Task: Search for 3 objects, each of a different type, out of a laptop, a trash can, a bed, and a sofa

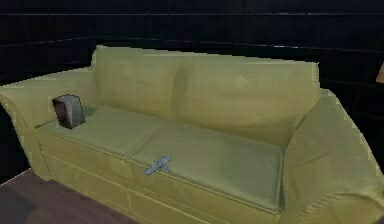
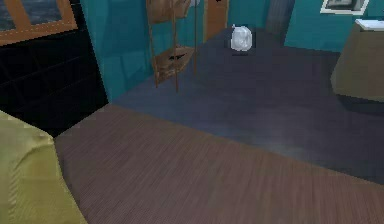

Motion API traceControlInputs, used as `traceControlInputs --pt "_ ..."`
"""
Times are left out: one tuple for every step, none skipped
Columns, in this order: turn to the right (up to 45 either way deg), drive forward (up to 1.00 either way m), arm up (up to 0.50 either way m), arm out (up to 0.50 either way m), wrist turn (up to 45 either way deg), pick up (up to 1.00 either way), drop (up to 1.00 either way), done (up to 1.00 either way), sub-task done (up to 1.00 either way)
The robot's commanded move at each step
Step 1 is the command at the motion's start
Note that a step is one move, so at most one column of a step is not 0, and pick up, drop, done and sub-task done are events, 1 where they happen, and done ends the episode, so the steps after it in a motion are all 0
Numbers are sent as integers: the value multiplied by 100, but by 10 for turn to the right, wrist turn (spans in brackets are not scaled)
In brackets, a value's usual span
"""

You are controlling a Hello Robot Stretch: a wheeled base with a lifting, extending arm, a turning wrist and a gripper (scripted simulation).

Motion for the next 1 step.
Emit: traceControlInputs --pt "0 0 0 0 0 0 0 0 100"
